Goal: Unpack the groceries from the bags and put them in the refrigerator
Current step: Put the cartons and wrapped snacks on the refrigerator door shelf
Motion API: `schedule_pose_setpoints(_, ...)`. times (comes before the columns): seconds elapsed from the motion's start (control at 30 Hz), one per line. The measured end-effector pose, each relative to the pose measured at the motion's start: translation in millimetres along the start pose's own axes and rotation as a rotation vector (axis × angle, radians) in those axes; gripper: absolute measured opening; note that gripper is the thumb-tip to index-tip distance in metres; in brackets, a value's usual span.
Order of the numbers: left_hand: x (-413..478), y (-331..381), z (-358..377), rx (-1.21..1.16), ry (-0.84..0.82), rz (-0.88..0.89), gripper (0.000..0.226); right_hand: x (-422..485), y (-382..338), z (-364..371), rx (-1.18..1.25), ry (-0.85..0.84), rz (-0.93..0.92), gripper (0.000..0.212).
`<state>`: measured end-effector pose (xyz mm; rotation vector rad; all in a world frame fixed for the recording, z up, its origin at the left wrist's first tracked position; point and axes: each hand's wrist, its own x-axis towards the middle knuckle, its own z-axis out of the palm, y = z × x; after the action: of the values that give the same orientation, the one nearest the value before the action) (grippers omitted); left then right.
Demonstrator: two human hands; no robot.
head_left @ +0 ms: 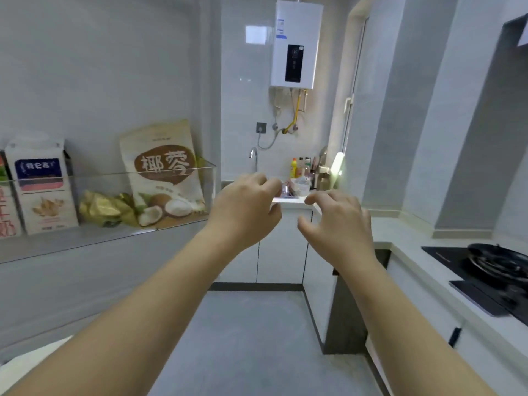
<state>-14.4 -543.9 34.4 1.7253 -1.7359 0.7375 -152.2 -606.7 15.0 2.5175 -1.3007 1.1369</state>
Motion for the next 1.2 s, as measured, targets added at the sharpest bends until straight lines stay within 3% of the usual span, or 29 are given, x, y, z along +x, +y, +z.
schedule_pose_setpoints(0.47, 10, 199, 181, -0.306, -0.348, 0.158, 0.031, -103, 231, -30, -0.179, -0.17, 0.423, 0.033)
schedule_pose_setpoints(0.67, 9, 295, 232, -0.416, -0.461, 0.31, 0.036, -155, 319, -51, -0.266, -0.21, 0.601, 0.033)
schedule_pose_setpoints(0.93, 15, 417, 287, -0.553, -0.587, 0.515, 0.036, -209, 403, -85, -0.378, -0.175, 0.856, 0.029)
schedule_pose_setpoints(1.2, 44, 516, 344, -0.708, -0.598, 0.727, 0.029, -227, 481, -103, -0.463, -0.072, 1.085, 0.027)
